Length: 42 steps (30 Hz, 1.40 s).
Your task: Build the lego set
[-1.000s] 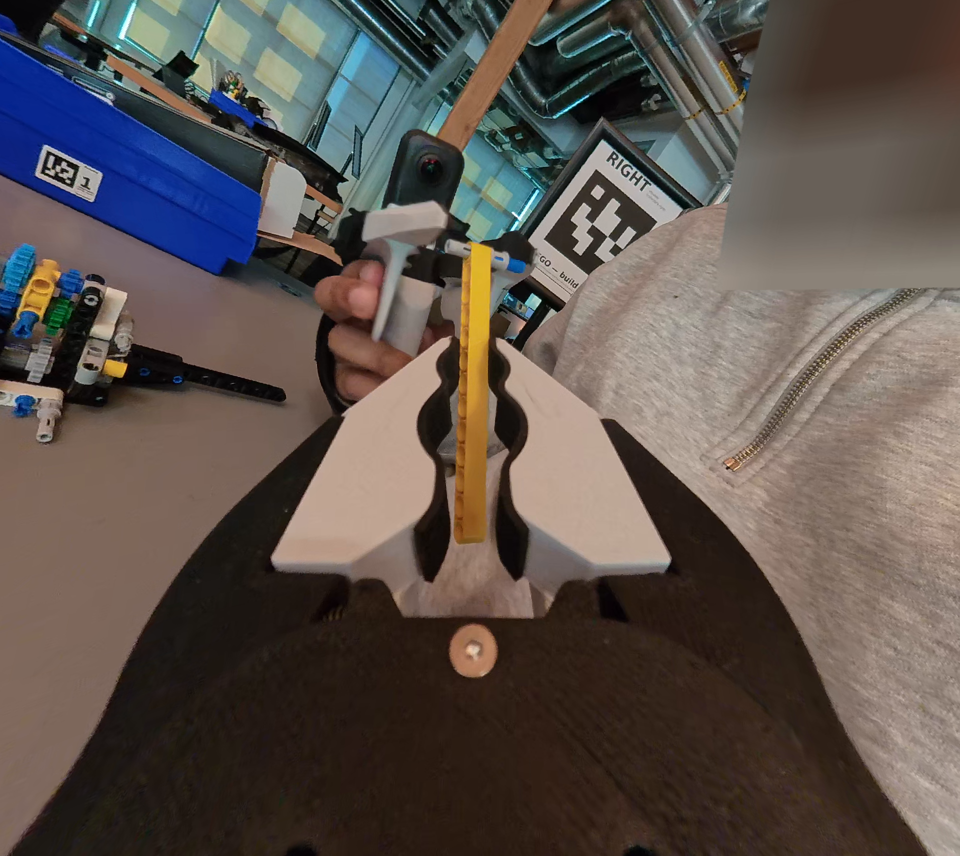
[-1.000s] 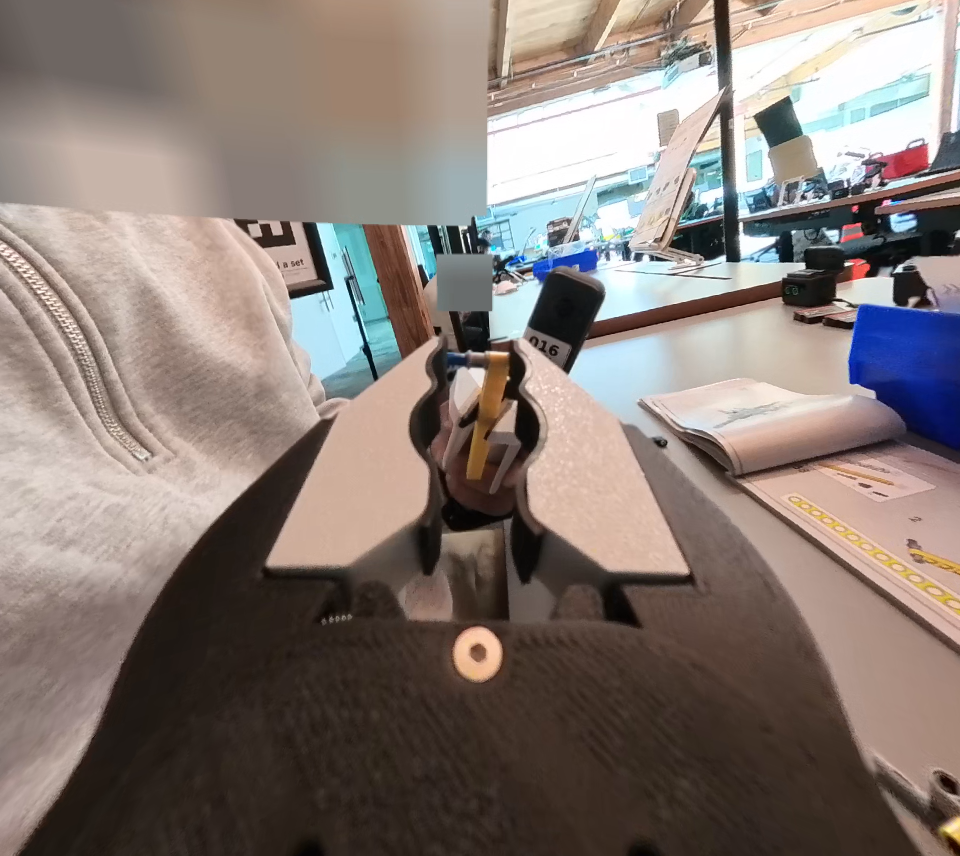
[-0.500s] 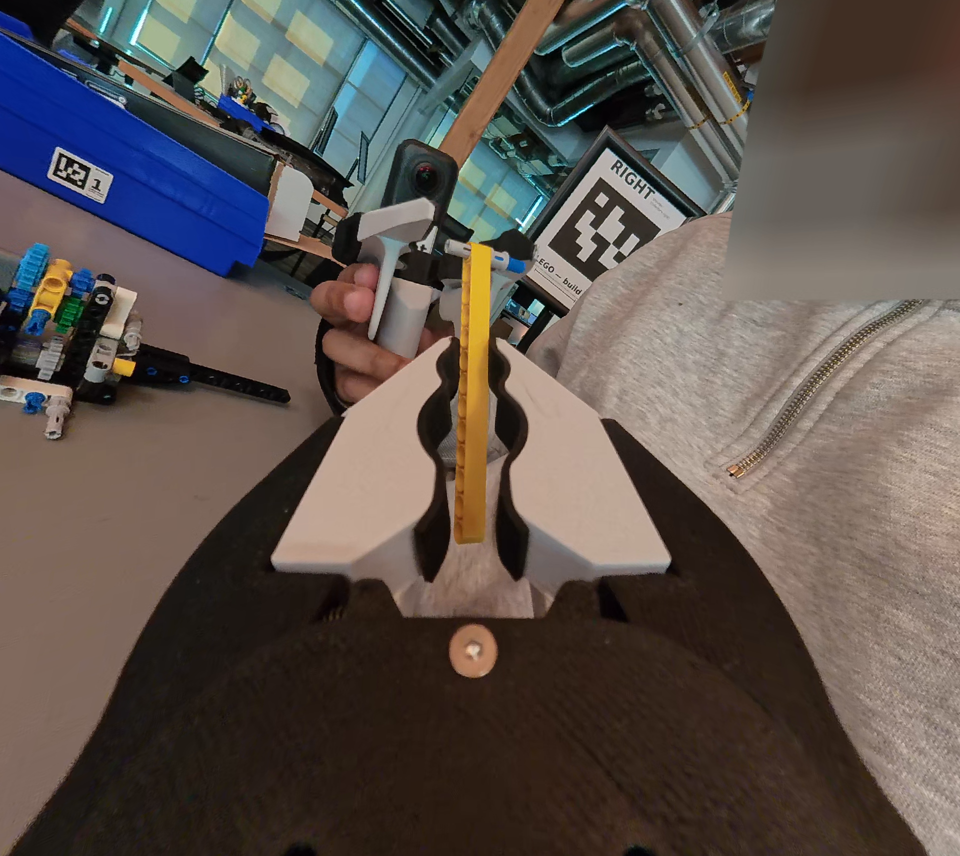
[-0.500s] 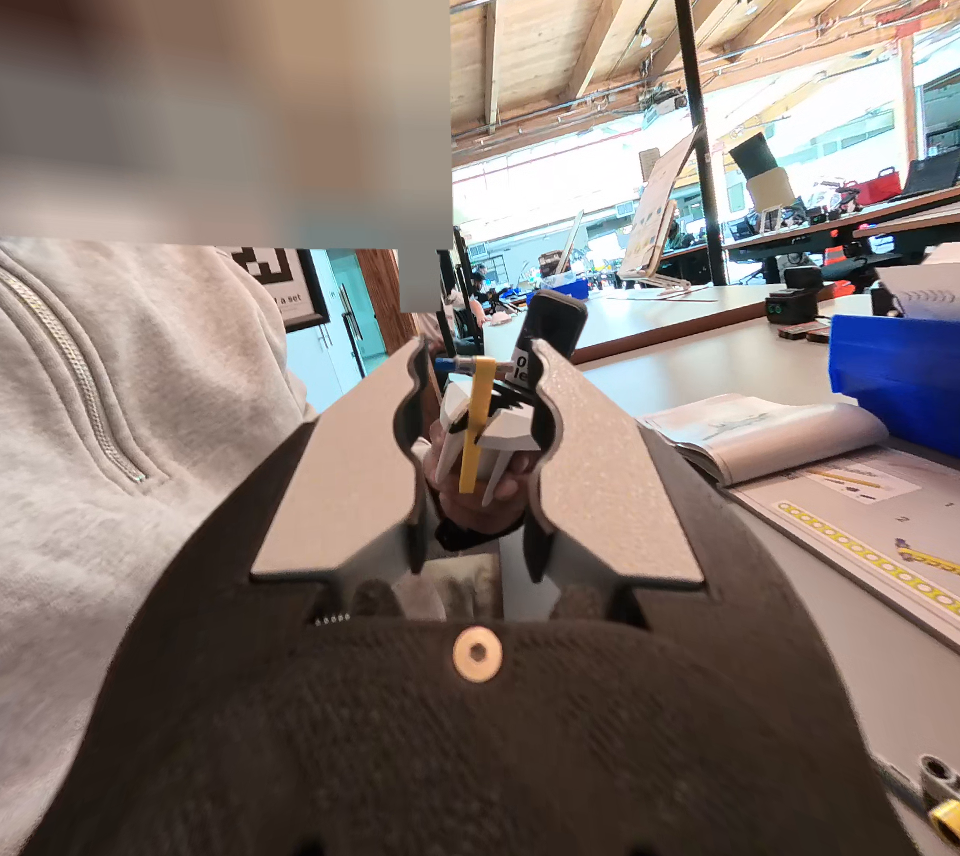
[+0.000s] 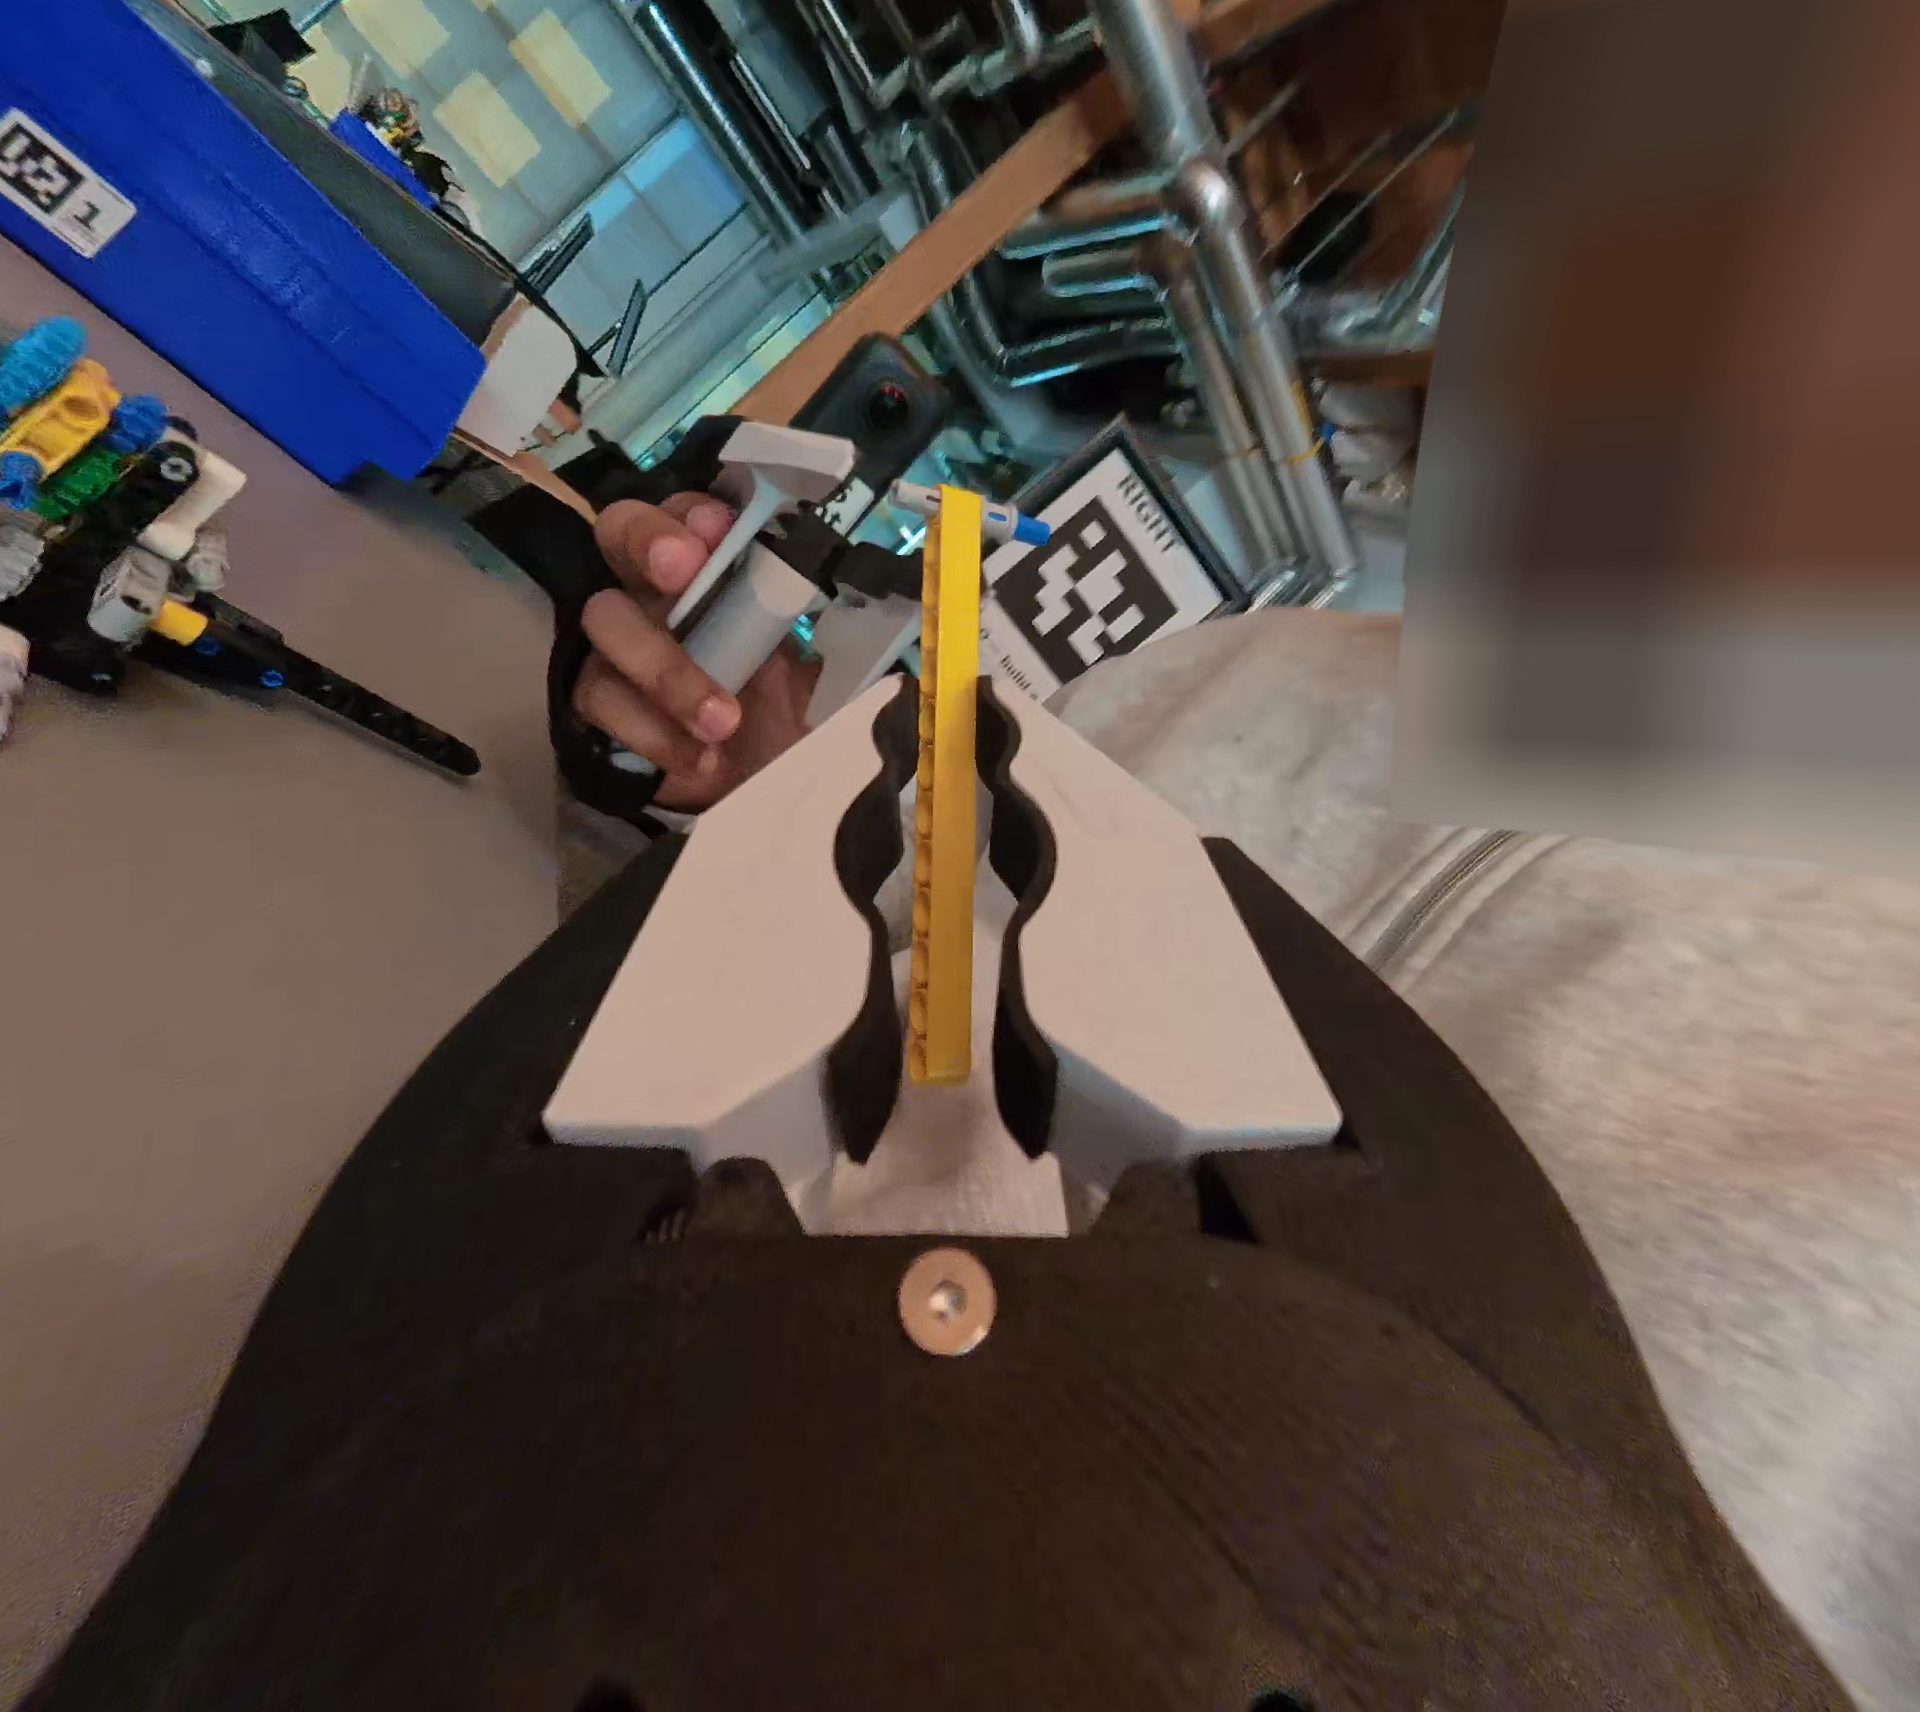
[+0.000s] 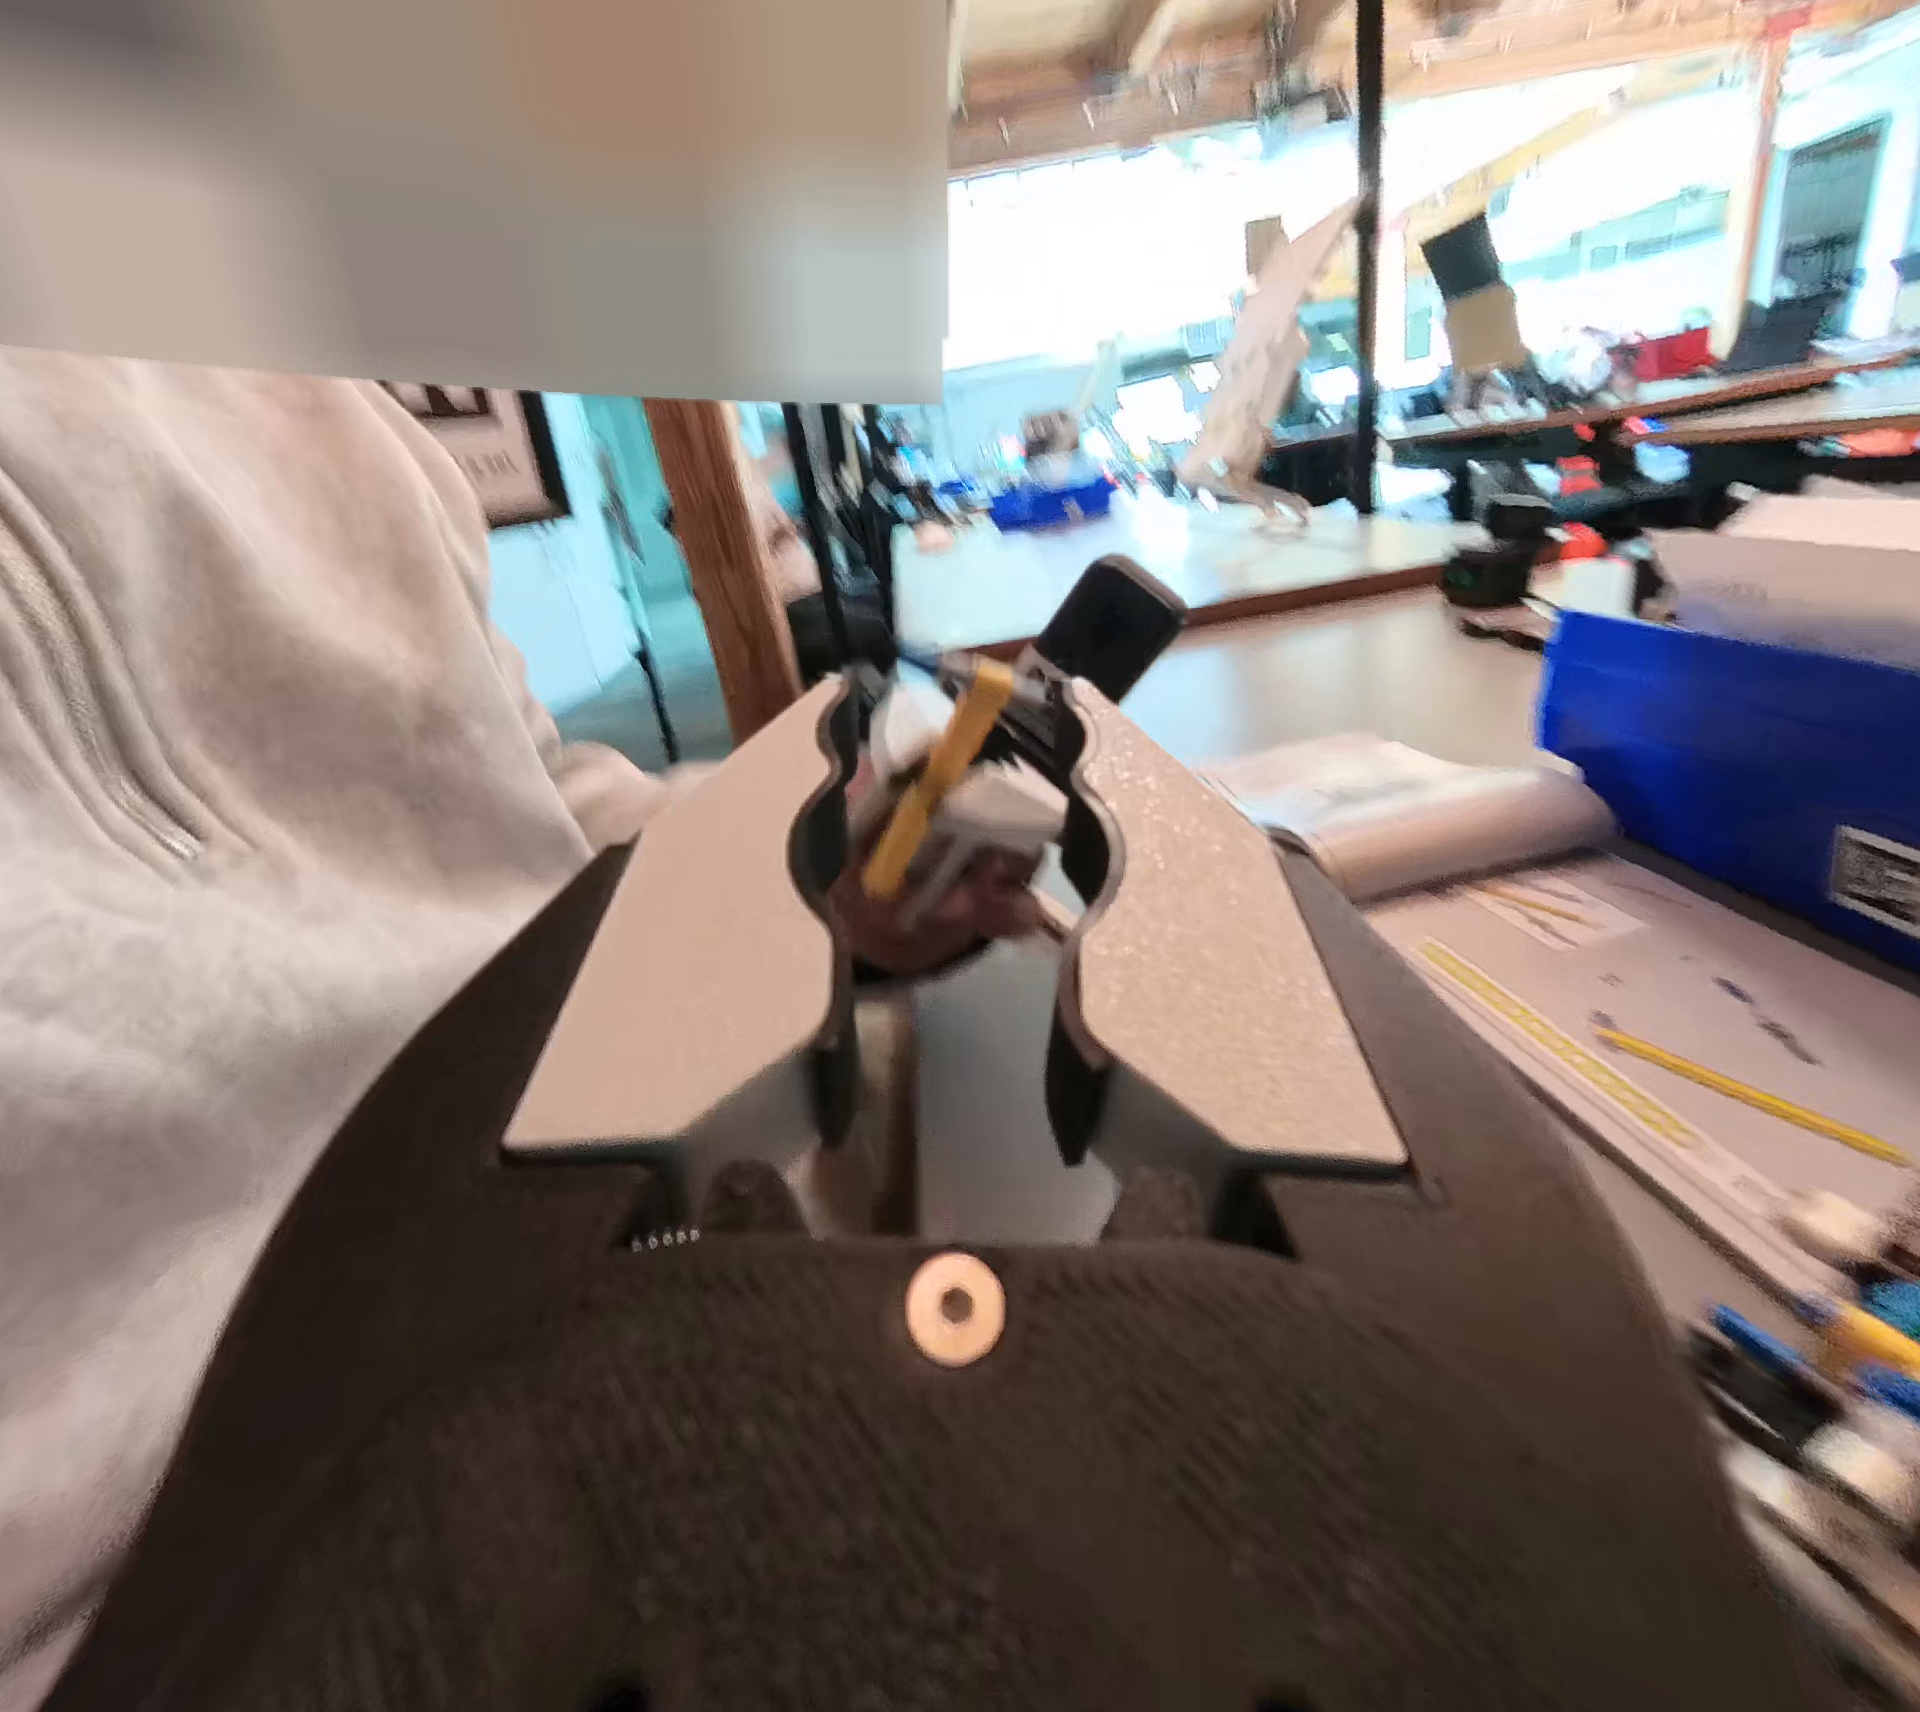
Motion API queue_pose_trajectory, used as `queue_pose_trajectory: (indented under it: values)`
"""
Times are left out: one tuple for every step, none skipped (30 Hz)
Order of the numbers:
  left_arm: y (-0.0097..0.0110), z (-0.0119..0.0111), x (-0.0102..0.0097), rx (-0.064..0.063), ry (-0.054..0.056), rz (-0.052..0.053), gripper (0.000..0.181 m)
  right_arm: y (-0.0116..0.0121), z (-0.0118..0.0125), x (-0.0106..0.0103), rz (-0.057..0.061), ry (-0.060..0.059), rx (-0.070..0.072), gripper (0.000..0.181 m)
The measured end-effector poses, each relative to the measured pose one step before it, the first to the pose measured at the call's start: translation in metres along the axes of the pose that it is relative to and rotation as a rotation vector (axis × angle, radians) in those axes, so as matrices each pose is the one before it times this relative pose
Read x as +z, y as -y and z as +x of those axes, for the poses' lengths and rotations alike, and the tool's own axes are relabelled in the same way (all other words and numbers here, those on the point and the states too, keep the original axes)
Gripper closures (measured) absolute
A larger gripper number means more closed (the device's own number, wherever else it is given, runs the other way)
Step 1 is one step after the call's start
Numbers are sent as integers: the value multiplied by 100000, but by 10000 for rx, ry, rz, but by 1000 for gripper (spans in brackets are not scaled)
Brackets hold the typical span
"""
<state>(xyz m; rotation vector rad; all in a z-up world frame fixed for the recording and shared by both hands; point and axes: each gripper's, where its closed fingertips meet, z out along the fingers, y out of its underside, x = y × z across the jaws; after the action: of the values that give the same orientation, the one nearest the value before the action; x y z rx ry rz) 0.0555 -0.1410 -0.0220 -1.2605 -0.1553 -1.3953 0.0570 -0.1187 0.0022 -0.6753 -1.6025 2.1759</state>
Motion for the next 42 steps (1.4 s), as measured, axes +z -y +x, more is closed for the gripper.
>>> queue_pose_trajectory:
  values:
    - [237, -86, -232, -316, -84, 111, 176, -260, 411, -312, -283, -236, -237, 146]
    - [85, -171, -156, -249, -5, 27, 175, -174, 416, -277, -167, -246, -208, 146]
    - [-84, -311, -86, -218, 106, -66, 175, -94, 349, -185, -64, -204, -122, 147]
    - [-151, -350, -10, -225, 151, -100, 176, -27, 265, -104, 1, -153, -29, 148]
    - [-253, -241, 75, -293, 75, -162, 175, -52, 158, -23, 18, -72, 13, 147]
    - [-337, -166, 120, -337, 9, -228, 176, -196, 72, 21, -66, -37, -22, 147]
    - [-445, -303, 111, -323, 91, -275, 176, -359, -82, 74, -215, 20, -138, 150]
    - [-385, -374, 78, -208, 135, -221, 176, -438, -288, 29, -311, 128, -305, 157]
    - [-269, -310, 73, -148, 114, -143, 176, -406, -164, -22, -330, 4, -400, 160]
    - [-185, -105, 67, -102, 5, -102, 176, -350, 45, -106, -303, -146, -431, 160]
    - [-180, 64, 83, -88, -86, -113, 176, -227, 17, -134, -219, -115, -412, 160]
    - [-167, 77, 59, -69, -76, -98, 175, -99, -56, -167, -145, -50, -332, 160]
    - [-156, -6, 49, -58, -27, -89, 175, -38, -91, -138, -121, 13, -230, 157]
    - [-194, -53, 46, -61, -4, -117, 175, -72, -95, -107, -127, 31, -135, 155]
    - [-194, -81, 44, -66, 12, -116, 175, -87, -67, -55, -126, 32, -71, 153]
    - [-180, -99, 53, -71, 18, -109, 175, -107, -91, -64, -96, 46, -37, 151]
    - [-224, -38, 75, -55, -13, -131, 175, -60, -153, 56, -57, 70, -19, 150]
    - [-243, -77, 90, -46, 14, -143, 175, -73, -183, 6, -61, 84, -22, 149]
    - [-230, -114, 91, -30, 52, -132, 175, -72, -181, 106, -70, 79, -27, 148]
    - [-219, -117, 108, -23, 58, -124, 175, -72, -171, 120, -72, 77, -34, 147]
    - [-153, -87, 90, -5, 42, -87, 175, -70, -166, 87, -71, 69, -39, 146]
    - [-71, -8, 67, 17, -2, -41, 175, -86, -194, 107, -87, 75, -43, 145]
    - [-36, 41, 45, 2, -37, -16, 175, -135, -220, 213, -96, 70, -38, 145]
    - [-20, 63, 14, -7, -50, -7, 175, -116, -122, 182, -97, 48, -20, 146]
    - [-17, 23, 1, -10, -23, -2, 175, -150, -94, 85, -94, 35, -15, 146]
    - [-5, -4, 10, -1, -12, 2, 175, -134, -93, 90, -66, 44, -2, 148]
    - [5, 4, 2, 2, -10, 7, 175, -104, -116, 77, -40, 70, 13, 151]
    - [-8, 22, -9, 29, -17, 1, 175, -67, -134, 118, -19, 62, 12, 154]
    - [8, 62, -1, 51, -28, 5, 175, -26, -137, 60, -6, 72, 0, 159]
    - [66, 131, 7, 56, -46, 28, 175, 24, -83, 22, 12, 24, 3, 166]
    - [12, 107, 26, 82, -15, -4, 175, 101, -4, -32, 46, -13, -6, 169]
    - [-25, 61, 44, 148, 29, -39, 175, 107, 4, -47, 58, 4, 46, 170]
    - [43, 44, 29, 266, 84, 7, 175, 143, -6, 15, 64, 24, 121, 170]
    - [126, 217, -14, 320, 5, 53, 175, 121, 19, 10, 92, 46, 168, 170]
    - [287, 427, -73, 314, -115, 142, 175, 165, 160, 4, 140, -52, 200, 169]
    - [481, 416, -148, 316, -87, 261, 175, 255, 354, -6, 198, -178, 232, 165]
    - [537, 202, -219, 303, 32, 311, 175, 287, 443, -46, 243, -214, 298, 157]
    - [337, -1, -217, 208, 102, 200, 175, 229, 473, -51, 221, -183, 363, 149]
    - [156, -155, -170, 93, 132, 85, 175, 164, 372, 3, 165, -111, 382, 145]
    - [119, -151, -91, 26, 89, 71, 175, 80, 121, 53, 120, 27, 357, 143]
    - [175, 21, -27, 42, -21, 126, 175, 60, -54, 137, 104, 80, 315, 140]
    - [101, 101, 35, -2, -64, 85, 175, -4, -76, 216, 47, 42, 225, 138]
